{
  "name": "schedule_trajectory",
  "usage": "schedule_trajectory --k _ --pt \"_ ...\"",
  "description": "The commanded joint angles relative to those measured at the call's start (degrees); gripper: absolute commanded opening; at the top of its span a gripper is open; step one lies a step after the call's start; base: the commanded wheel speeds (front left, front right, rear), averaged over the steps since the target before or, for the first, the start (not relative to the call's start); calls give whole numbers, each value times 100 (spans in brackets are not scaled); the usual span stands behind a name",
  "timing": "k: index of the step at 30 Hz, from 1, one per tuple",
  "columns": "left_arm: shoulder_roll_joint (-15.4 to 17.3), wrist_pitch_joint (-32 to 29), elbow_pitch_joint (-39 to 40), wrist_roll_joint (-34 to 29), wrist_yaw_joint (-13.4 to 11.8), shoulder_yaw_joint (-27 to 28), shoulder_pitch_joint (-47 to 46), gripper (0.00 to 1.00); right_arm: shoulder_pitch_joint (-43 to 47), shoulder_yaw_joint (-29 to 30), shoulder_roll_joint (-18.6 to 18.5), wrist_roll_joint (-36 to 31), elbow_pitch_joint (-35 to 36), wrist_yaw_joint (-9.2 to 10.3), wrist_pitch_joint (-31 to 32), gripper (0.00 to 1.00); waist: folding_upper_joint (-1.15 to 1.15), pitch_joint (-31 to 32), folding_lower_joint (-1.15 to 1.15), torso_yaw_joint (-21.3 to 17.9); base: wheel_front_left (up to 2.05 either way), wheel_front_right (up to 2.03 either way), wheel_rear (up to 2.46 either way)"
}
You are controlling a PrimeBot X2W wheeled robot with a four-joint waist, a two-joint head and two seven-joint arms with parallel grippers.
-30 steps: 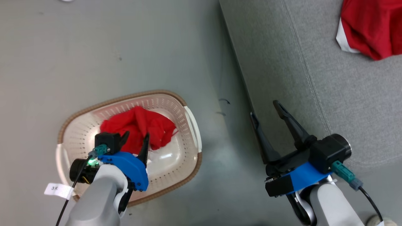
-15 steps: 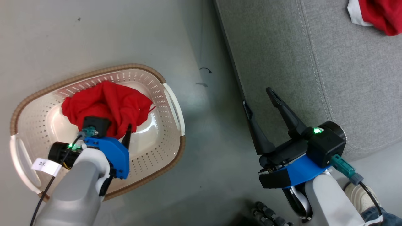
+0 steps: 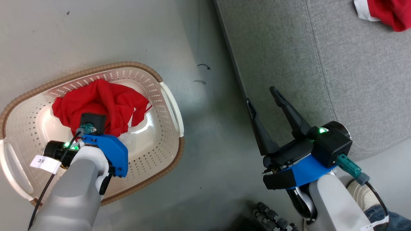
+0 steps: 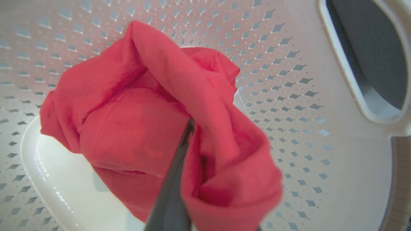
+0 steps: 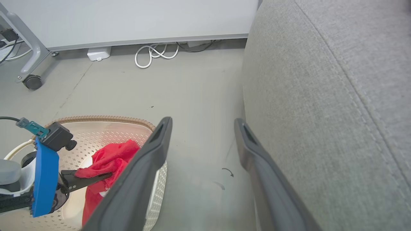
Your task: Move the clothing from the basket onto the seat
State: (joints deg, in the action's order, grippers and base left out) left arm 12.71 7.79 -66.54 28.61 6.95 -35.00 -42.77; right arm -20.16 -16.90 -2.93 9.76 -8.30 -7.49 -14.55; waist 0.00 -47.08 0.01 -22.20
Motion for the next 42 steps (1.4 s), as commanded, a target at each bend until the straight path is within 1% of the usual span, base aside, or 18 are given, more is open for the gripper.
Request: schedule_trajectory --k 1,9,13,16,19,26,29,35,42 --pt "-4 37 -15 20 22 -14 -121 0 -94 -6 7 43 -18 -2 -42 100 0 13 -1 10 0 0 0" --pt "-146 125 -158 163 53 -88 -145 0 -113 19 7 -59 -73 -2 -55 100 0 136 -1 132 0 0 0" --pt "-272 202 -204 253 57 -119 -60 0 -117 34 6 -104 -150 -1 -56 100 0 342 -1 259 0 0 0" --pt "-405 298 -194 313 50 -202 74 0 -99 49 5 -132 -261 -2 -60 100 0 683 -1 409 0 0 0" --pt "-536 384 -18 432 49 -307 226 0 -69 68 2 -179 -386 -1 -52 100 0 1087 -1 571 0 0 0" --pt "-620 561 545 751 50 -757 542 0 170 111 0 -288 -636 -1 71 100 0 2061 -1 977 0 0 0" --pt "-686 596 763 904 50 -943 615 0 346 252 -3 -346 -688 -1 140 100 0 2469 -1 1180 0 0 0" --pt "-774 625 1253 1137 51 -1390 502 0 761 535 -1 -482 -649 -2 322 100 0 3155 -1 1541 0 0 0" --pt "-791 604 1822 1436 51 -1765 162 0 1131 655 -1 -514 -470 -2 533 100 0 3653 -1 1794 0 0 0"
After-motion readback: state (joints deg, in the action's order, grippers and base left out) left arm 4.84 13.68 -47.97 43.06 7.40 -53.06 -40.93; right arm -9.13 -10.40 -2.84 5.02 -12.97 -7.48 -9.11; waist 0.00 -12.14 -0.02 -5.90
